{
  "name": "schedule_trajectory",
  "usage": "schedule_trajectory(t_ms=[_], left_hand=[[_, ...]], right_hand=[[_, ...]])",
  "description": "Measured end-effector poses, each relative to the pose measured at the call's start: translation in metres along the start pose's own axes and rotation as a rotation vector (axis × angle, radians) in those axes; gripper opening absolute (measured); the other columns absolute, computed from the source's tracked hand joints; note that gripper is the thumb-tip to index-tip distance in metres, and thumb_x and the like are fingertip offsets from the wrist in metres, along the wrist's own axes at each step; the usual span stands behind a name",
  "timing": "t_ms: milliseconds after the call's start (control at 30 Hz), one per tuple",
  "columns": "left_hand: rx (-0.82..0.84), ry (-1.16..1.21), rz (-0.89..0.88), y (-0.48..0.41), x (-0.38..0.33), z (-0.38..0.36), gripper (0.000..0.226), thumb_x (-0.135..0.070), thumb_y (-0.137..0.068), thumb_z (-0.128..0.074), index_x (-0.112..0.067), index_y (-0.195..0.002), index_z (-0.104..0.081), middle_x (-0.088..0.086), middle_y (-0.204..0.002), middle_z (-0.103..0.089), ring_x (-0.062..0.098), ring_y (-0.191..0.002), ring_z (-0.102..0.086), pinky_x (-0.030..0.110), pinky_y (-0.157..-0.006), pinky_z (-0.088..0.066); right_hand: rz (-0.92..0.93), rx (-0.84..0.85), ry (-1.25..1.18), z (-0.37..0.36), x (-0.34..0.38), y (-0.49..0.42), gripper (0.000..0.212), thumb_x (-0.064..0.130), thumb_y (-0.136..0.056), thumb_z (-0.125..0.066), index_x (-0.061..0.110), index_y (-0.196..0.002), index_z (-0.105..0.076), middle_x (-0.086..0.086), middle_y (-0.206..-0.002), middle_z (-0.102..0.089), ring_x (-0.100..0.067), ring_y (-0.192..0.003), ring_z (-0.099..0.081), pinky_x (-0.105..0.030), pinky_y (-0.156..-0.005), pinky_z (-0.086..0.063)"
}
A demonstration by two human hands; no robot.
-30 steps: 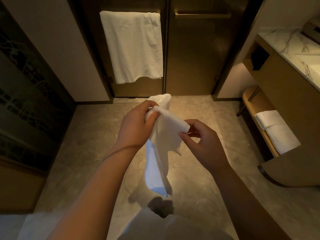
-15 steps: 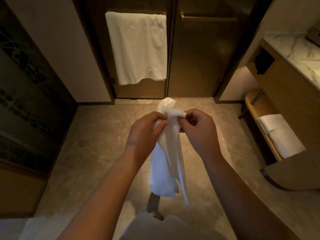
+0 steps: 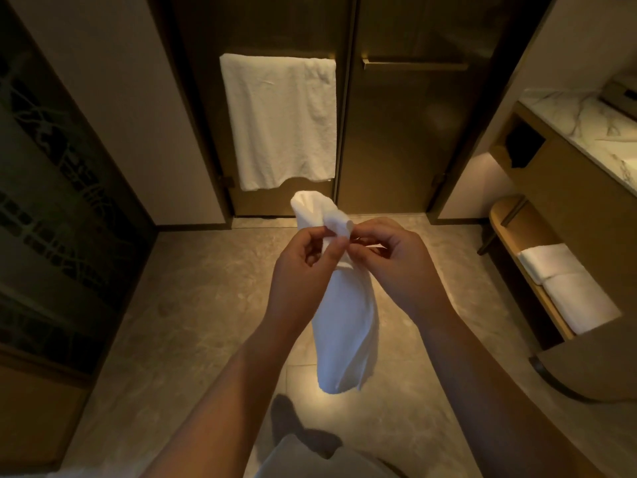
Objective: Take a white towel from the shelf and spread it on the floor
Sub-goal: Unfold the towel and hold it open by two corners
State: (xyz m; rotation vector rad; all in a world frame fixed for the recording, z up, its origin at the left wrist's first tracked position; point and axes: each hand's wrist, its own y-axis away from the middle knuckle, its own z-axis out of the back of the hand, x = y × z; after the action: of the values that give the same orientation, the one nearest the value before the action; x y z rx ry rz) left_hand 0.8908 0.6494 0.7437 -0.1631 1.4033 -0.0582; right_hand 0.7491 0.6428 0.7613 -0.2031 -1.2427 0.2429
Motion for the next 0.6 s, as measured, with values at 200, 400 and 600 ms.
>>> schedule_trajectory(t_ms=[200, 400, 600], left_hand=[[-0.032, -0.051, -0.072, -0.006, -0.005, 0.006, 0.015, -0.041, -0.087, -0.060, -0.033, -0.098, -0.062, -0.014, -0.086, -0.068, -0.001, -0.082, -0.064, 0.024, -0.075, -0.054], [-0.005, -0.133, -0.158, -0.009, -0.013, 0.005, 0.010, -0.032, -0.093, -0.054, -0.035, -0.089, -0.062, -0.013, -0.078, -0.067, -0.002, -0.075, -0.062, 0.015, -0.065, -0.051], [0.098, -0.231, -0.140, -0.016, -0.017, 0.003, 0.018, -0.035, -0.094, -0.052, -0.046, -0.081, -0.057, -0.026, -0.072, -0.063, -0.008, -0.077, -0.058, 0.004, -0.062, -0.042]], right_hand=[[0.015, -0.001, 0.001, -0.003, -0.003, -0.005, 0.024, 0.022, -0.080, -0.073, 0.034, -0.101, -0.072, 0.025, -0.093, -0.063, 0.004, -0.095, -0.059, -0.006, -0.074, -0.047], [0.054, -0.028, -0.013, 0.001, -0.002, -0.007, 0.026, 0.019, -0.079, -0.075, 0.030, -0.103, -0.072, 0.021, -0.095, -0.066, 0.003, -0.093, -0.063, -0.006, -0.068, -0.048], [0.068, -0.148, 0.162, 0.002, -0.010, -0.001, 0.011, 0.030, -0.085, -0.068, 0.034, -0.096, -0.067, 0.029, -0.088, -0.062, 0.010, -0.090, -0.060, 0.000, -0.066, -0.043]])
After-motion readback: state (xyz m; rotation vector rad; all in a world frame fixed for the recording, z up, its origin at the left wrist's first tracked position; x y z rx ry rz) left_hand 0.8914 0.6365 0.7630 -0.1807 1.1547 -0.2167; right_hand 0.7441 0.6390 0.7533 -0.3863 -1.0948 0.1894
